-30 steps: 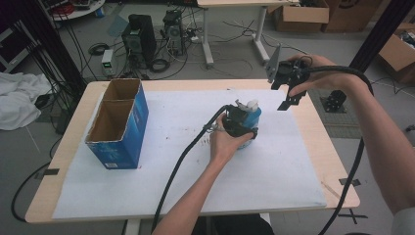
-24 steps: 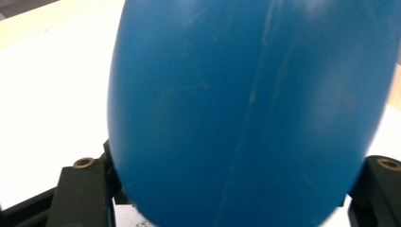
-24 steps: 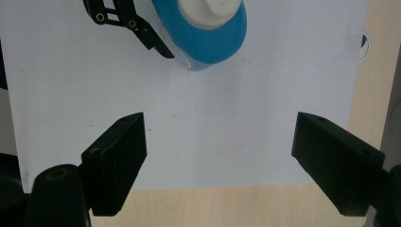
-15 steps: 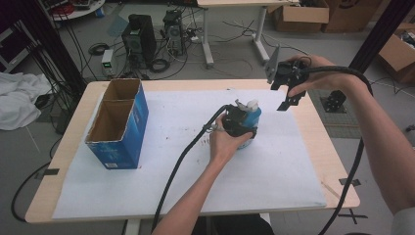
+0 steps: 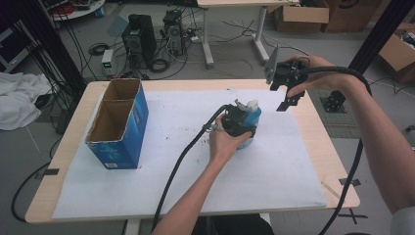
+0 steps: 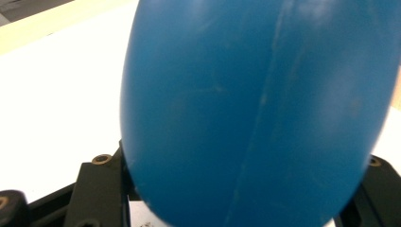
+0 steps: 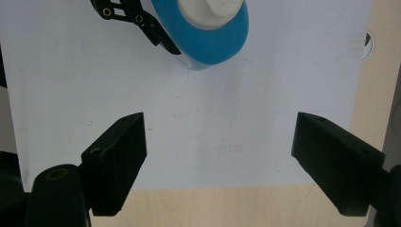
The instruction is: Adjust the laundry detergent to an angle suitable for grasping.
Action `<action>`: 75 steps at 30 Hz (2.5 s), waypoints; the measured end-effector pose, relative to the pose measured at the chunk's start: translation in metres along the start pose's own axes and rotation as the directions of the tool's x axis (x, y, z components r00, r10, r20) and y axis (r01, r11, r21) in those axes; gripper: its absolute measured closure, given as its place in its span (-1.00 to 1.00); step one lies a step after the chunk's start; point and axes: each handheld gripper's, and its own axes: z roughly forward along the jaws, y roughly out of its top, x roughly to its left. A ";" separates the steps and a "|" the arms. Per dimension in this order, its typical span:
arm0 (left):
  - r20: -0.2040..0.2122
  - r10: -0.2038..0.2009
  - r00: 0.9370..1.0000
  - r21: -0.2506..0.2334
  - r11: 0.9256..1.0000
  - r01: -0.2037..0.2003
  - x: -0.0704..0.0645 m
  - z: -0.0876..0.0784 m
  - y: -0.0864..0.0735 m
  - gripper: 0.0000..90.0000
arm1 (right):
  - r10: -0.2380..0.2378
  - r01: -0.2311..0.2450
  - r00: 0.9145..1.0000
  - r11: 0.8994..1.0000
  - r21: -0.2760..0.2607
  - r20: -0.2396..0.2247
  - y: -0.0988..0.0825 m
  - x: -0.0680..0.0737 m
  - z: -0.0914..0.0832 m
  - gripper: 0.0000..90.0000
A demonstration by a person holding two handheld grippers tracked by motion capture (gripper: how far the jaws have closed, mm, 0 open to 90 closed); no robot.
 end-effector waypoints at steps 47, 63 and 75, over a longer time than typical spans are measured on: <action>0.210 0.255 0.944 -0.041 0.967 -0.252 0.020 -0.057 -0.018 -0.03 | 0.004 -0.004 1.000 1.000 0.013 0.011 0.000 0.002 -0.001 -0.58; 0.307 0.355 0.883 -0.023 0.930 -0.366 0.032 -0.090 -0.062 -0.02 | -0.006 0.006 1.000 1.000 0.020 0.006 0.004 0.003 0.002 -0.58; 0.339 0.388 0.857 -0.045 0.917 -0.397 0.032 -0.106 -0.080 -0.02 | -0.010 0.009 1.000 1.000 0.029 0.002 0.007 0.001 0.006 -0.58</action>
